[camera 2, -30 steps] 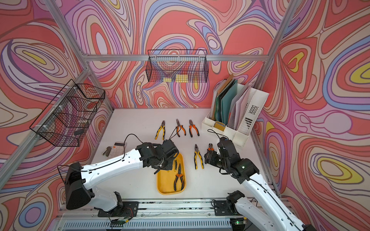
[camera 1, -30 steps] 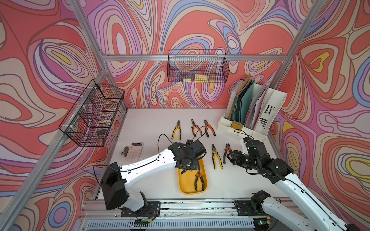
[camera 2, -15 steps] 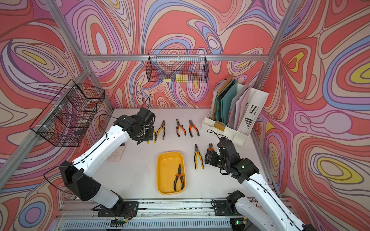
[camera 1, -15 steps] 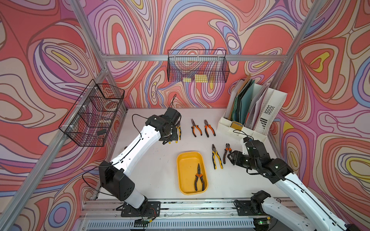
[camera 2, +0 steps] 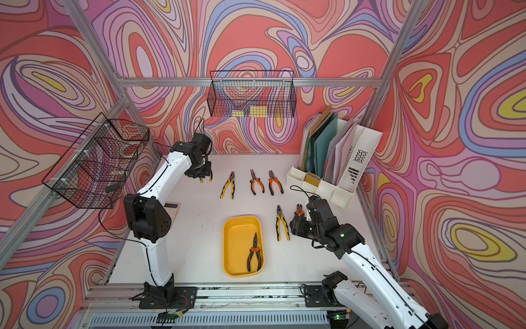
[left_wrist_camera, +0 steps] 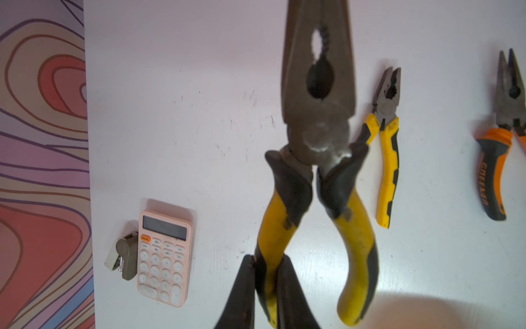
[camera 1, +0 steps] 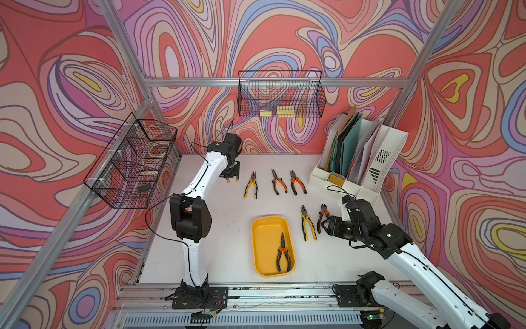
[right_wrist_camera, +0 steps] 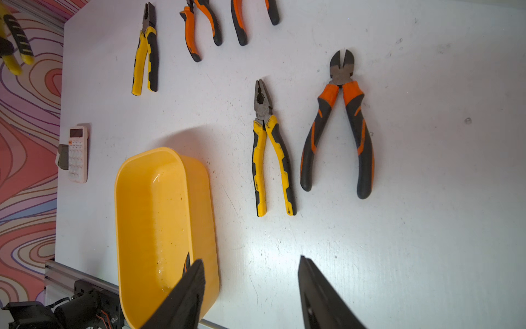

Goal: Take the pliers out of the storage box
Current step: Place the pliers at the center of the board.

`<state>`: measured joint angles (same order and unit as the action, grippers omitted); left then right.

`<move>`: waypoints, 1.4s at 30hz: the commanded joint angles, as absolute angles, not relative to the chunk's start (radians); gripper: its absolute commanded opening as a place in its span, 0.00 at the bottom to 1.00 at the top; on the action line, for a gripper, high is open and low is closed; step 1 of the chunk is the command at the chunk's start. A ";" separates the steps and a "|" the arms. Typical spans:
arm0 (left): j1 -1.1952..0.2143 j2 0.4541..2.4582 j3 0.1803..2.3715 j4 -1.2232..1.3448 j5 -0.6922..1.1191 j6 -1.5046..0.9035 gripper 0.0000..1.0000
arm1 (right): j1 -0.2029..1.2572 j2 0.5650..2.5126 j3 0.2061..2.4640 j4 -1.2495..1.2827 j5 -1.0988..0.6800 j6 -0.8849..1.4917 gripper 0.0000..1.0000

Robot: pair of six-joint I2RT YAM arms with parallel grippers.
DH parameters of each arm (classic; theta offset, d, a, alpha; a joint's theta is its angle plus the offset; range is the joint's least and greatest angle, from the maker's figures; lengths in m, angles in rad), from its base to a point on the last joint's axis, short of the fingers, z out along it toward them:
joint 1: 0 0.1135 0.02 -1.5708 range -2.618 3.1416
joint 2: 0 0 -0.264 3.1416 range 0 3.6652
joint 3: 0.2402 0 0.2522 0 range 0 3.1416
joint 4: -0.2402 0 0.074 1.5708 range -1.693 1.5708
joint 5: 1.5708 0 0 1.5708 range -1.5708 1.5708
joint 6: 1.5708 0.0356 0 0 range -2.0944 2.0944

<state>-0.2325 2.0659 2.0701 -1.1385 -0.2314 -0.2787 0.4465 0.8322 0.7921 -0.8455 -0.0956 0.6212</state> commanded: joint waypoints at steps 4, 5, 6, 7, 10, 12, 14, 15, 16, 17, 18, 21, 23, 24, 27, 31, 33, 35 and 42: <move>-0.185 2.230 2.226 -1.161 -0.181 -0.219 0.00 | 0.451 0.801 0.782 -0.875 -0.098 0.603 0.60; -0.178 2.257 2.245 -1.170 -0.170 -0.223 0.00 | 0.450 0.803 0.785 -0.875 -0.097 0.602 0.61; -0.172 2.284 2.265 -1.180 -0.165 -0.224 0.00 | 0.450 0.807 0.788 -0.873 -0.098 0.600 0.61; -0.169 2.308 2.282 -1.187 -0.163 -0.215 0.00 | 0.451 0.813 0.793 -0.873 -0.098 0.598 0.61; -0.162 2.364 2.315 -1.206 -0.153 -0.191 0.00 | 0.451 0.837 0.803 -0.859 -0.101 0.584 0.61; -0.145 2.394 2.322 -1.220 -0.126 -0.197 0.00 | 0.450 0.856 0.811 -0.851 -0.098 0.574 0.61; -0.129 2.423 2.324 -1.233 -0.103 -0.208 0.00 | 0.450 0.875 0.815 -0.838 -0.104 0.569 0.61; -0.123 2.437 2.325 -1.239 -0.097 -0.212 0.00 | 0.450 0.883 0.813 -0.828 -0.108 0.573 0.61; -0.121 2.450 2.324 -1.243 -0.099 -0.204 0.00 | 0.450 0.888 0.809 -0.816 -0.114 0.577 0.61; -0.121 2.458 2.324 -1.245 -0.105 -0.200 0.00 | 0.450 0.890 0.806 -0.807 -0.121 0.580 0.61; -0.120 2.466 2.323 -1.245 -0.106 -0.198 0.00 | 0.450 0.893 0.800 -0.799 -0.127 0.586 0.61; -0.118 2.478 2.327 -1.237 -0.097 -0.199 0.00 | 0.450 0.891 0.793 -0.796 -0.134 0.592 0.61; -0.118 2.494 2.344 -1.243 -0.099 -0.199 0.00 | 0.450 0.889 0.790 -0.803 -0.139 0.591 0.61; -0.118 2.504 2.355 -1.247 -0.100 -0.204 0.00 | 0.451 0.889 0.789 -0.804 -0.152 0.587 0.61; -0.117 2.531 2.367 -1.252 -0.098 -0.213 0.00 | 0.449 0.903 0.790 -0.816 -0.176 0.582 0.61; -0.117 2.558 2.378 -1.259 -0.134 -0.225 0.00 | 0.450 0.901 0.796 -0.833 -0.178 0.582 0.61; -0.115 2.563 2.387 -1.263 -0.144 -0.232 0.05 | 0.451 0.900 0.806 -0.846 -0.177 0.579 0.62; -0.114 2.565 2.390 -1.263 -0.143 -0.237 0.11 | 0.451 0.905 0.822 -0.859 -0.177 0.570 0.63; -0.110 2.573 2.407 -1.267 -0.145 -0.254 0.38 | 0.450 0.912 0.868 -0.891 -0.185 0.555 0.62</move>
